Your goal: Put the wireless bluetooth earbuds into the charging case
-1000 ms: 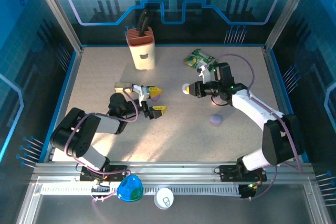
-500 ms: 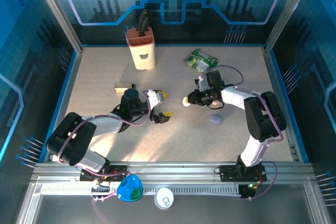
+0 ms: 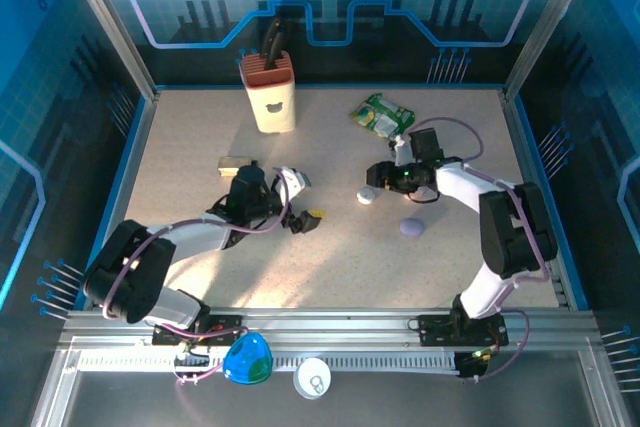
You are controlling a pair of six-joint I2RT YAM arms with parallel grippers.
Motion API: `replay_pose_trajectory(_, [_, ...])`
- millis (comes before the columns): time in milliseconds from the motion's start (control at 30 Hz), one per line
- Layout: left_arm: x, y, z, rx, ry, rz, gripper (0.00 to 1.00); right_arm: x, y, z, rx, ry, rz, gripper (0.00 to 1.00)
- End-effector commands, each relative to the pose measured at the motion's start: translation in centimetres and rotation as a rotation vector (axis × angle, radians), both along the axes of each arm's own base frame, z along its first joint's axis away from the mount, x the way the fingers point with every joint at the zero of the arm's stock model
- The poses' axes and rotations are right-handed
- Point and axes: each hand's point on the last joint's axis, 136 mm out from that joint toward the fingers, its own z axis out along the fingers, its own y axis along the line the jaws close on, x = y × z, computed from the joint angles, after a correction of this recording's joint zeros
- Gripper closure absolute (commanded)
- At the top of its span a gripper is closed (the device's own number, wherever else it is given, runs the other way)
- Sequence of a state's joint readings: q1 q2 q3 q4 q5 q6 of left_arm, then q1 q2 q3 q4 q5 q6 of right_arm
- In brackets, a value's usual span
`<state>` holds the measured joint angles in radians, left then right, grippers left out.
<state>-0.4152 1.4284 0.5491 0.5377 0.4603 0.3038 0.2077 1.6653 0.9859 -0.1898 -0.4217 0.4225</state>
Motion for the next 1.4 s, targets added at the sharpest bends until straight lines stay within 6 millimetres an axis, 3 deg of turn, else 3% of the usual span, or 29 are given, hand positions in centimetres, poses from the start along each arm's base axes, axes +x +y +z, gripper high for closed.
replay_pose_trajectory(0, [2.6,3.2,3.2,-0.086,-0.05,0.2,0.01,0.9,-3.0,3.5,-0.078,-0.15,-0.051,0.29])
replay_pose_trajectory(133, [4.4,6.7,3.0,-0.016,-0.105,0.413,0.01,1.5,-7.3,5.7,-0.319,-0.323,-0.144,0.13])
replay_pose_trajectory(300, [5.0,11.7,3.0,0.064,-0.159,0.659,0.01,1.4,-12.3,7.9,-0.555,-0.541,-0.296,0.02])
replay_pose_trajectory(400, [5.2,14.9,2.5,0.09,-0.196,0.783,0.01,1.5,-14.0,7.8,-0.657,-0.659,-0.335,0.0])
replay_pose_trajectory(500, [5.3,17.8,1.4,0.064,-0.181,0.879,0.01,2.0,-14.0,6.7,-0.647,-0.779,-0.337,0.0])
replay_pose_trajectory(600, [5.6,19.9,-0.1,0.02,-0.119,0.936,0.01,2.4,-13.9,4.7,-0.644,-0.763,-0.309,0.0])
replay_pose_trajectory(833, [6.9,22.4,-2.4,-0.087,-0.081,0.982,0.01,2.3,-14.3,1.2,-0.521,-0.792,-0.3,0.0])
replay_pose_trajectory(1033, [8.2,23.2,-3.8,-0.075,0.013,1.006,0.01,2.1,-14.4,1.2,-0.496,-0.797,-0.301,0.0])
replay_pose_trajectory(1367, [8.1,24.0,-3.7,-0.086,0.001,1.042,0.01,2.2,-14.3,1.2,-0.519,-0.796,-0.301,0.0])
